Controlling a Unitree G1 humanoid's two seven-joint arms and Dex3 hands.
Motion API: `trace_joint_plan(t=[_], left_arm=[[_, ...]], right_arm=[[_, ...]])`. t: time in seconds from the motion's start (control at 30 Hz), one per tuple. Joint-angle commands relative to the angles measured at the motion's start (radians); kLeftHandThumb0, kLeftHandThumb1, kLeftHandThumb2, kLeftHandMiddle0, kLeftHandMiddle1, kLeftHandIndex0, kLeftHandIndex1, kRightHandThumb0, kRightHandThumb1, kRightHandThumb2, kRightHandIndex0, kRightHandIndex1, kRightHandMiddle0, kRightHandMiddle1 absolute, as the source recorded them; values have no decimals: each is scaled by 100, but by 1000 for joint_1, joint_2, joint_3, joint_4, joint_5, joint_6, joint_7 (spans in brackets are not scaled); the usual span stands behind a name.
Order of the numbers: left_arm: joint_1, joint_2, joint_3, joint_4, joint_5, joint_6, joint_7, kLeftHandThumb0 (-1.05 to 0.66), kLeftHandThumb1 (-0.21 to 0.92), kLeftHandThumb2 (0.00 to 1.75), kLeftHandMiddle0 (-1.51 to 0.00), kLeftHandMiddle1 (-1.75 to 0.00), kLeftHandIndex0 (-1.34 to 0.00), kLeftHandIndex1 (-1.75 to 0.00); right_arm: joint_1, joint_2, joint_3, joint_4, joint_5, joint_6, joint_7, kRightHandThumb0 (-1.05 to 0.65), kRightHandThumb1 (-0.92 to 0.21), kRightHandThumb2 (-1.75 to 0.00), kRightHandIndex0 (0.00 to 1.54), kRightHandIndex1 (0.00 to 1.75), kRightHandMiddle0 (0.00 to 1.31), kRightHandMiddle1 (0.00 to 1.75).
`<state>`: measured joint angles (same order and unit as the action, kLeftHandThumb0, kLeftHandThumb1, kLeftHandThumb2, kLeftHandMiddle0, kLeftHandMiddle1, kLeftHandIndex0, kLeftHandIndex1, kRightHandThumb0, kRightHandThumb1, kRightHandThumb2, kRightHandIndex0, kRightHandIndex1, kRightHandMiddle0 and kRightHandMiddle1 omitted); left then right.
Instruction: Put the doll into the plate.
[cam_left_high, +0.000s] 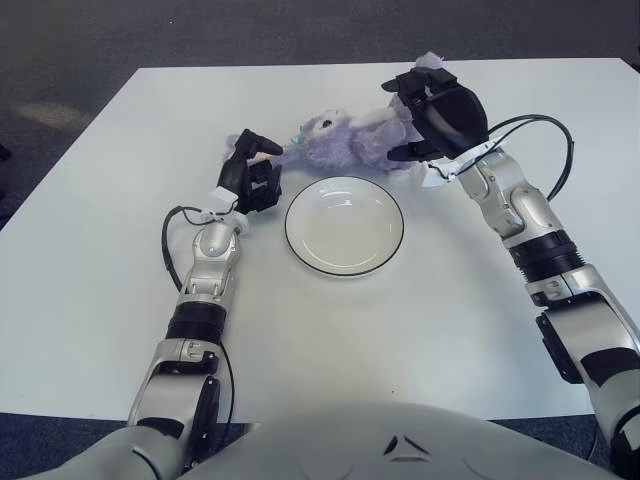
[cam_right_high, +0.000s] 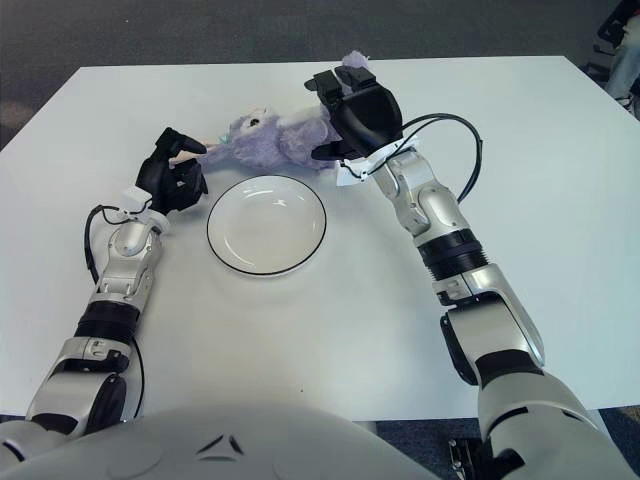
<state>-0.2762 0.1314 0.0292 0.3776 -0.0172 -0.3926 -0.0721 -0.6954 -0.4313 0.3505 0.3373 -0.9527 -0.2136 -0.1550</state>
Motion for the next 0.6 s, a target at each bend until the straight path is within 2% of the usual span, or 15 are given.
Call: trace_joint_plan(t=[0.0,0.57], left_arm=[[96,-44,-16,44,9,6,11,-37,76,74,-92,-175,-29,-175],[107,-57,-22,21,10,22,25,-37,76,74,-92,-175,-29,-175]], right_arm=[[-47,16,16,42,6,21,12,-74,-85,-45,34,22,0,85],[-138,54,62,229,35,5,-24,-74,-86,-42,34,29,0,88]])
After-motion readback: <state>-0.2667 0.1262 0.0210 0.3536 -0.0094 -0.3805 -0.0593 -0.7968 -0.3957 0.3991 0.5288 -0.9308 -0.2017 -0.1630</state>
